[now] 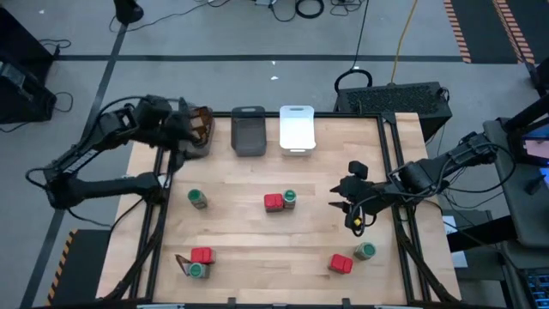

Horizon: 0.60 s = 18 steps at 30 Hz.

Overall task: Sort spices by type
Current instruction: Put the brown seasoning sachet into the left black bin

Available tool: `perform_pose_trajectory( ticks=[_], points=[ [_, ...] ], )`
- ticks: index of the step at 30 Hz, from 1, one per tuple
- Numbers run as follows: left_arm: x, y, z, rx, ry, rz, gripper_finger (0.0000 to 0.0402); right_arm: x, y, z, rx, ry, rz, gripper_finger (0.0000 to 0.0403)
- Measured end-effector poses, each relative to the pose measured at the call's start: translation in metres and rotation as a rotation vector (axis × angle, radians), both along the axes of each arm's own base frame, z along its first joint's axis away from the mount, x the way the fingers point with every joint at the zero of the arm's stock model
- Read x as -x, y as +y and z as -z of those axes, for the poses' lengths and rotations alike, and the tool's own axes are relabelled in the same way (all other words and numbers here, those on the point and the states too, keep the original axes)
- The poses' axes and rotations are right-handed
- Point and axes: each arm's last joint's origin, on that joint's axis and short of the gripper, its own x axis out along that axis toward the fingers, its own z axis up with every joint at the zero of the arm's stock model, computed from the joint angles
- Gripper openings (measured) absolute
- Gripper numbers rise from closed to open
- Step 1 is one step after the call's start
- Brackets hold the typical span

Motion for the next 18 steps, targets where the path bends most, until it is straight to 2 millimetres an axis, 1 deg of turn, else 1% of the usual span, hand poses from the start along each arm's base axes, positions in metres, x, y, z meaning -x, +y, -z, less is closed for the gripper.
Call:
perform_pose_trajectory(
  ticks=[4, 7, 10, 13, 15, 18],
  points=[
    [-0.010, -0.024, -0.002, 0.134, 0.001, 0.071, 0.0286, -0.002, -0.005, 0.000, 0.018, 0.003, 0.004, 0.0160],
    [-0.020, -0.043, 0.000, 0.202, 0.037, 0.145, 0.0286, -0.003, -0.008, 0.000, 0.033, 0.006, 0.005, 0.0160],
    [-0.036, -0.065, 0.006, 0.219, 0.116, 0.228, 0.0286, -0.004, -0.011, 0.000, 0.047, 0.009, 0.003, 0.0160],
    [-0.052, -0.090, 0.015, 0.223, 0.201, 0.351, 0.0286, -0.005, -0.013, 0.000, 0.060, 0.012, 0.001, 0.0160],
    [-0.062, -0.109, 0.017, 0.213, 0.253, 0.439, 0.0286, -0.006, -0.014, 0.000, 0.065, 0.013, 0.002, 0.0160],
    [-0.073, -0.131, 0.016, 0.193, 0.326, 0.527, 0.0286, -0.006, -0.017, 0.000, 0.073, 0.015, 0.004, 0.0160]
  ],
)
